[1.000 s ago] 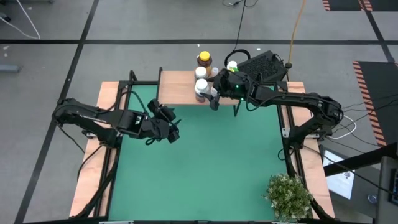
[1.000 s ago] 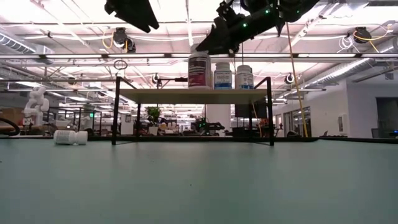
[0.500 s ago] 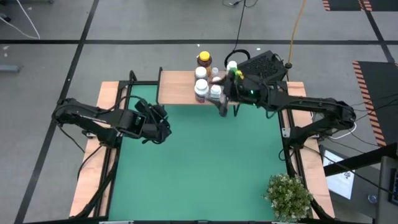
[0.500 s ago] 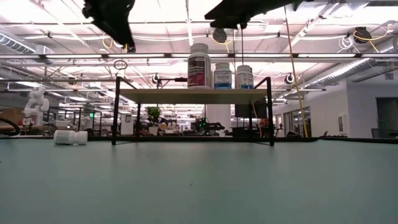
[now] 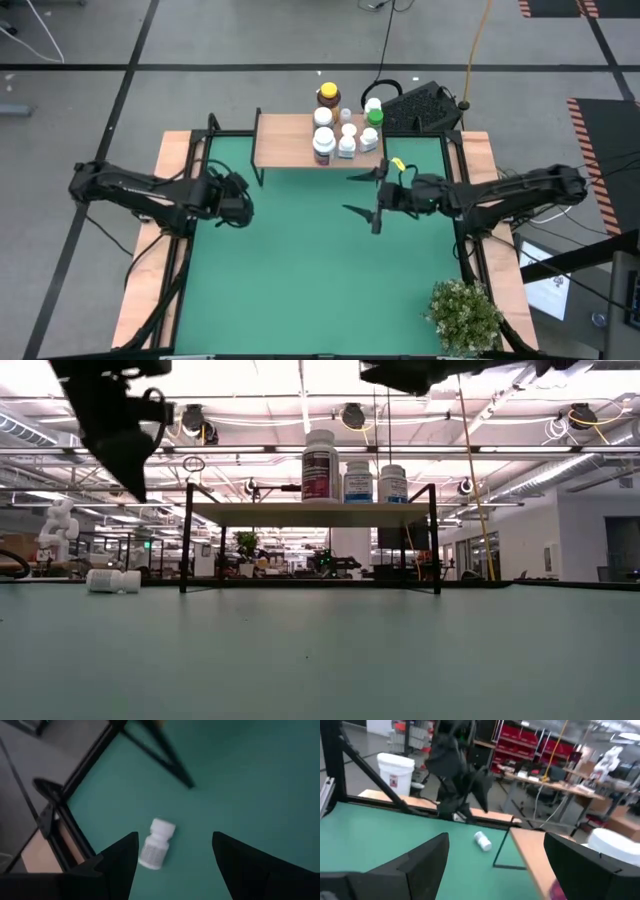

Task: Pick and place medicine bottles onto shelf by color
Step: Put the small white medicine bottle on the shelf

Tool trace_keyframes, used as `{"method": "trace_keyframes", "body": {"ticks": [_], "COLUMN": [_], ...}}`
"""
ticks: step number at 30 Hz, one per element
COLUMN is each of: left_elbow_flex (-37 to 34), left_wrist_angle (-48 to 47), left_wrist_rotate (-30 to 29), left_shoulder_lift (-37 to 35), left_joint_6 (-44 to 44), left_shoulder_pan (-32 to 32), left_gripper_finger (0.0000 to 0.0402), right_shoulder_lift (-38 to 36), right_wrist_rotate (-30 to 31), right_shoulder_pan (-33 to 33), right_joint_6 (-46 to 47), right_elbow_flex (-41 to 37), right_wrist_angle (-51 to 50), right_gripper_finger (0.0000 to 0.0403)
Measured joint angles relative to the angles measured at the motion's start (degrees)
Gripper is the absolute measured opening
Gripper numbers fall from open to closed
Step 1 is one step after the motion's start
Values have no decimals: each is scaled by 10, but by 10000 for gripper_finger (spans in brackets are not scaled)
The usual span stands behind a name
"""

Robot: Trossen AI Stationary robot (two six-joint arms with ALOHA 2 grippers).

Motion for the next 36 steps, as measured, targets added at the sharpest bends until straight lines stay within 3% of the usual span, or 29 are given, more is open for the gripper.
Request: {"method": "trace_keyframes", "body": {"ticks": [6,11,18,36], "left_elbow_flex": [-90,-97,-109,-191], "left_wrist_angle": [72,147,136,211], "left_wrist_rotate": [9,30,67,131], "left_shoulder_lift": [-44,-35,7,60], "left_joint_6": [38,68,46,67], "left_shoulder_pan": [59,116,189,265], "left_gripper_finger": [253,253,253,253], "right_shoulder_lift": [-23,-22,-22,-22], "right_wrist_rotate": [10,9,9,7], "right_shoulder_pan": [4,4,3,2], "right_joint_6": [0,0,-3,-26], "right_elbow_flex": [-3,-3,-3,-2], "right_wrist_angle": [12,24,37,45], "right_gripper_finger": [322,322,322,322]}}
